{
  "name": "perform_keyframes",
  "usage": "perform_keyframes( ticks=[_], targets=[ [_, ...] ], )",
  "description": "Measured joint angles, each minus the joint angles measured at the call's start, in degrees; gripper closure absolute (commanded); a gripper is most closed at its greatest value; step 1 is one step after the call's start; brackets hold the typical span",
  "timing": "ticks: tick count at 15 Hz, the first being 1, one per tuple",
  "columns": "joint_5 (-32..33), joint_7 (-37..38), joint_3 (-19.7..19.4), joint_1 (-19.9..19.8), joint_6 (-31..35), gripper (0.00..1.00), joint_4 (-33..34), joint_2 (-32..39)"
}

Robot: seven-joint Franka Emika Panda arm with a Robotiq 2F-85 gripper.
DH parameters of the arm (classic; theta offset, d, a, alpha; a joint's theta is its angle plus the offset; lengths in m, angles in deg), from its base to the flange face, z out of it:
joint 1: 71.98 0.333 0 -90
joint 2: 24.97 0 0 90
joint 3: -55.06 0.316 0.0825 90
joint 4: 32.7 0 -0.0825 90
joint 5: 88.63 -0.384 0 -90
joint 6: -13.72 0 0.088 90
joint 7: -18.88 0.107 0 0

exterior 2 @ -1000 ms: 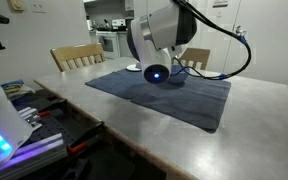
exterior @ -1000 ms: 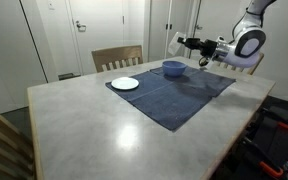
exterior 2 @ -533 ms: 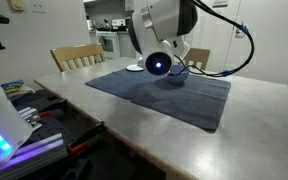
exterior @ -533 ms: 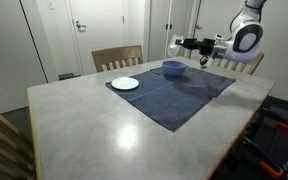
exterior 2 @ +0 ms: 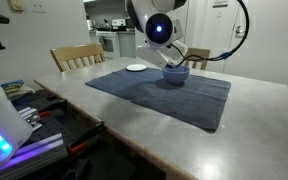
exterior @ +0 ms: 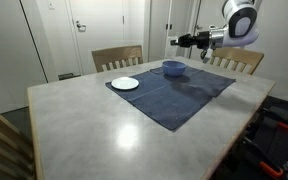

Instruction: Pick the clear bowl and pour its contents into the blue bowl

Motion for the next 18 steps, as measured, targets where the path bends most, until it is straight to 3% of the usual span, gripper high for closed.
perform_keyframes(
  ticks=[5, 9, 14, 18],
  targets=[
    [8.4, 13.5, 2.6, 3.9, 18.5, 0.98, 3.0, -3.8],
    [20.9, 30.2, 6.2, 7.1, 32.2, 0.98, 5.0, -5.3],
    [41.2, 53.3, 9.3, 9.6, 40.0, 0.98, 5.1, -5.6],
    [61.1, 73.7, 9.9, 10.9, 41.6, 0.98, 5.1, -5.6]
  ],
)
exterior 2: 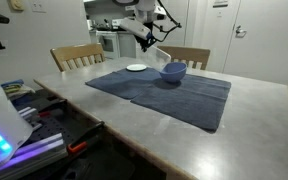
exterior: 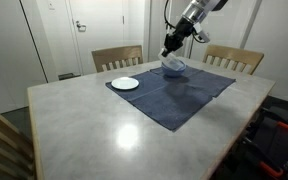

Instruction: Pick the clear bowl and pour its contents into the blue bowl

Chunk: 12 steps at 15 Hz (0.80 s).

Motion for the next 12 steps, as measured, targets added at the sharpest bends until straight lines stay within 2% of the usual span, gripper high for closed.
perform_keyframes(
  ticks=[3, 7, 9, 12],
  targets=[
    [13.5, 13.1, -0.9, 1.2, -0.2, 0.98, 0.1, 0.0],
    [30.0, 28.5, 0.8, -0.7, -3.0, 0.98, 1.5, -0.5],
    [35.7, 34.4, 1.9, -1.5, -6.2, 0.98, 2.9, -0.9],
    [40.7, 41.8, 3.6, -1.8, -14.0, 0.98, 6.7, -0.8]
  ],
)
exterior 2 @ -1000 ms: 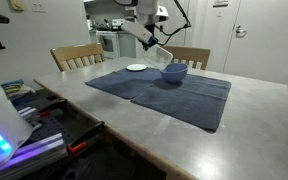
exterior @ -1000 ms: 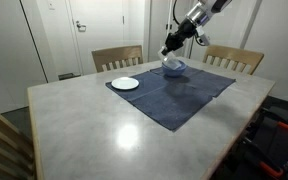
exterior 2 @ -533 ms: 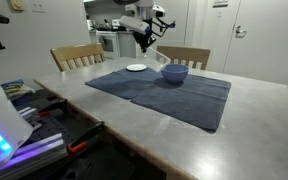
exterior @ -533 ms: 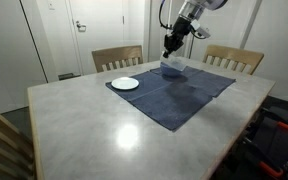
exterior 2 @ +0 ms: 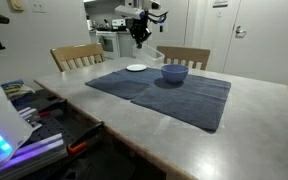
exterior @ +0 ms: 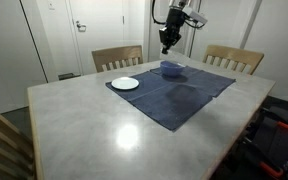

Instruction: Pick the clear bowl and pour its contents into the blue bowl

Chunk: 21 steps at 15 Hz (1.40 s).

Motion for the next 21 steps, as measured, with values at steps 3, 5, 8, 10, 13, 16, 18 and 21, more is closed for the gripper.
perform_keyframes(
  ticks=[3, 5, 8, 10, 13, 16, 18, 21],
  targets=[
    [4.0, 7.9, 1.5, 0.2, -8.1, 0.98, 4.6, 0.7],
    [5.5, 12.0, 2.0, 0.4, -11.8, 0.98, 7.6, 2.0],
    [6.7, 16.4, 2.1, 0.4, -13.6, 0.98, 11.8, 5.3],
    [6.7, 18.1, 2.2, 0.4, -13.6, 0.98, 14.0, 7.7],
    [6.7, 19.9, 2.3, 0.4, -13.6, 0.98, 16.4, 10.8],
    [6.7, 20.6, 2.9, 0.5, -13.6, 0.98, 18.4, 12.9],
    [6.7, 21.3, 3.3, 1.0, -13.7, 0.98, 20.0, 14.2],
    [7.0, 23.4, 3.4, 2.2, -14.7, 0.98, 22.5, 16.4]
  ],
)
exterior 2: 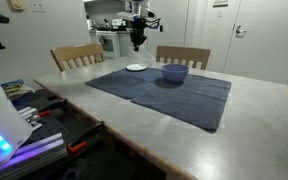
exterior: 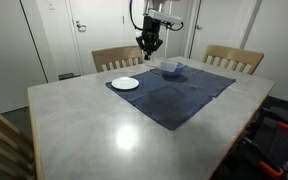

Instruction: Pick the clear bowl and pour its contents into the blue bowl

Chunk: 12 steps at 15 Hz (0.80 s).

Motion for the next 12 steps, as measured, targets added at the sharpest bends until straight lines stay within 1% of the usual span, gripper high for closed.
perform_keyframes(
  ticks=[4, 8, 12],
  targets=[
    [1.2, 2.6, 0.0, 1.2, -0.9, 0.98, 2.4, 3.1],
    [2.7, 3.0, -0.1, 1.3, -1.5, 0.98, 2.7, 5.1],
    [4.9, 3.4, -0.2, 1.6, -4.5, 0.98, 3.6, 6.6]
  ],
)
